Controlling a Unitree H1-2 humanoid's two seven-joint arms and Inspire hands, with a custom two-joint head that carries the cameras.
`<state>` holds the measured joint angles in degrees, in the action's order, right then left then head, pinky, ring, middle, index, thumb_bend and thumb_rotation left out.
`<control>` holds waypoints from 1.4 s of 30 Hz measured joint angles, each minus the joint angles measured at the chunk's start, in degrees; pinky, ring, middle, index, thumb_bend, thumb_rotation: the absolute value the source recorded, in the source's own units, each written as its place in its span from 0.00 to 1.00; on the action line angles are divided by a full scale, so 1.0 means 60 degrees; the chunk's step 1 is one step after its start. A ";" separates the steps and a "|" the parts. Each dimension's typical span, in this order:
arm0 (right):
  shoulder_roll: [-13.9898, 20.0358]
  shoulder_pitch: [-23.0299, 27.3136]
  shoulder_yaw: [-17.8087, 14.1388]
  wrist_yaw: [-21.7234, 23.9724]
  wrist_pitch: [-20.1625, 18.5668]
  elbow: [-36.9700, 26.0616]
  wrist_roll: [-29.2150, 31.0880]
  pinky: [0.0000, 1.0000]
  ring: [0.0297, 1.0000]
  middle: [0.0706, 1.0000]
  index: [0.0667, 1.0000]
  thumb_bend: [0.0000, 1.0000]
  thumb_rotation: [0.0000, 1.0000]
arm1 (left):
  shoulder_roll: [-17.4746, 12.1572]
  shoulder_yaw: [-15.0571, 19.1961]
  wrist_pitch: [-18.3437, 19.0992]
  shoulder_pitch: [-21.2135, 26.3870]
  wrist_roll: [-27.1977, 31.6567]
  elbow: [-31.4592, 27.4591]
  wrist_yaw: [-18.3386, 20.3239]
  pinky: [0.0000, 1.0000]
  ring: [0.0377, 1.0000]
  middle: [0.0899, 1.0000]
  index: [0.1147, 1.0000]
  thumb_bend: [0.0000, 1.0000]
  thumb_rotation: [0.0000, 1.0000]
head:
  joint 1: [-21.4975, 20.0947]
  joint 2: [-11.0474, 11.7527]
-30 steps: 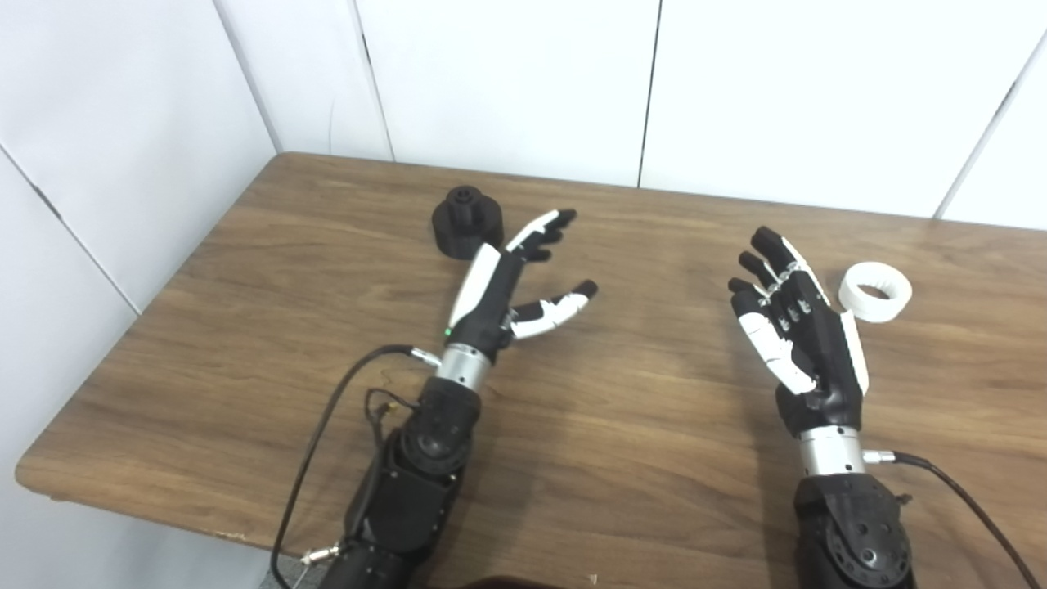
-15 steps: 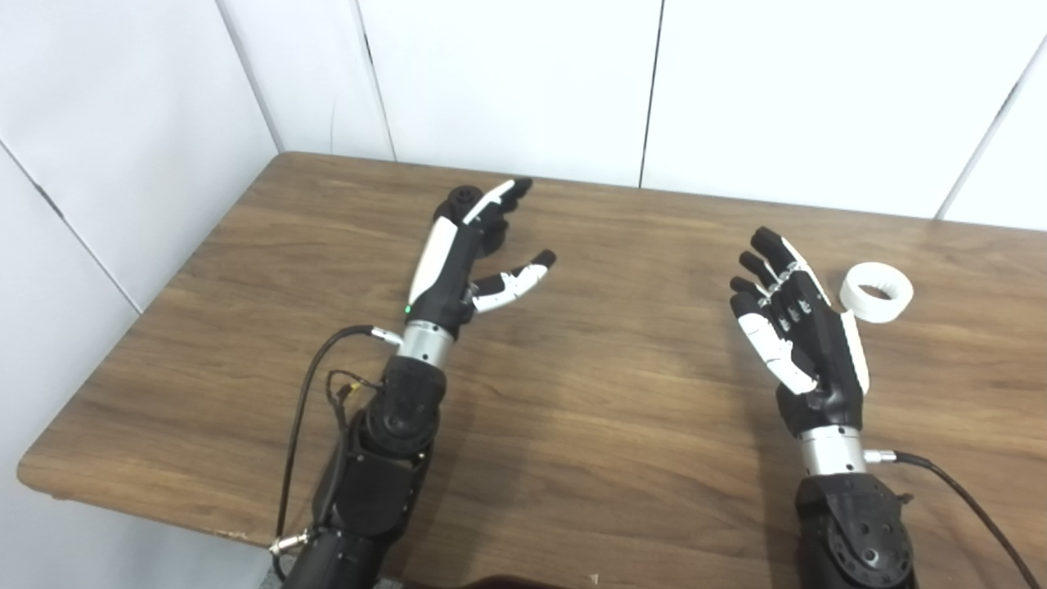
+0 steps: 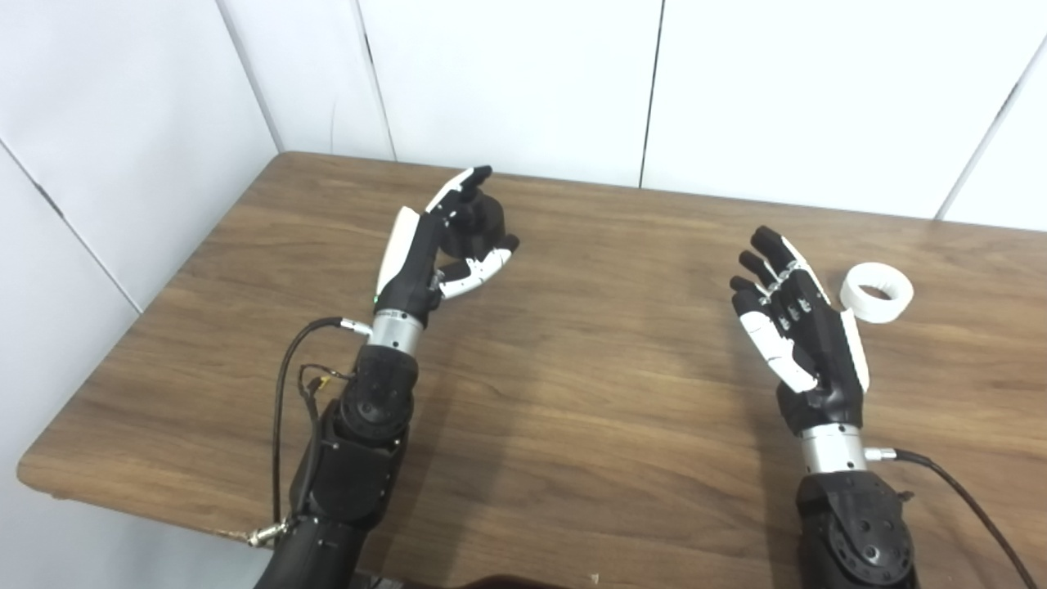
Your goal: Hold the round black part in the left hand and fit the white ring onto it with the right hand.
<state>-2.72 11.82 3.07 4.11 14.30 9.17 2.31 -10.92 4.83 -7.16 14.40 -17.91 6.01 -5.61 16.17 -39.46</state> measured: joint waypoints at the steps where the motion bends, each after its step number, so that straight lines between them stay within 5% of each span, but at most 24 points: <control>1: 0.0001 0.0006 0.0000 0.0012 0.0021 0.0011 0.0000 0.80 0.88 0.90 0.86 0.58 0.42 | -0.0041 0.0019 0.0014 0.0024 -0.0035 0.0011 -0.0032 0.77 0.87 0.89 0.85 0.53 0.24 | 0.0000 0.0000; 27: 0.0051 0.0084 -0.0025 0.0041 0.0169 0.0114 0.0009 0.79 0.88 0.90 0.85 0.59 0.43 | -0.1572 0.0425 -0.0157 0.0490 -0.0433 0.1172 -0.0516 0.88 0.92 0.91 0.87 0.53 0.30 | 0.0015 -0.0029; 33: 0.0049 0.0080 -0.0027 0.0047 0.0166 0.0110 0.0054 0.78 0.88 0.90 0.85 0.59 0.42 | -0.1949 0.0257 -0.0036 0.0537 -0.1118 0.1220 -0.0595 0.93 0.98 0.94 0.88 0.59 0.42 | 0.0029 -0.0029; 42: 0.0052 0.0076 -0.0034 0.0052 0.0163 0.0109 0.0096 0.78 0.87 0.90 0.85 0.60 0.42 | -0.2357 -0.0036 0.0552 0.0539 -0.1483 0.1326 -0.0416 1.00 1.00 0.99 0.91 0.85 0.68 | -0.0029 -0.0059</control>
<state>-2.41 12.28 2.86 4.42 15.28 9.82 2.89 -25.06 4.61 -3.85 17.64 -26.81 13.96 -8.10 16.00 -39.81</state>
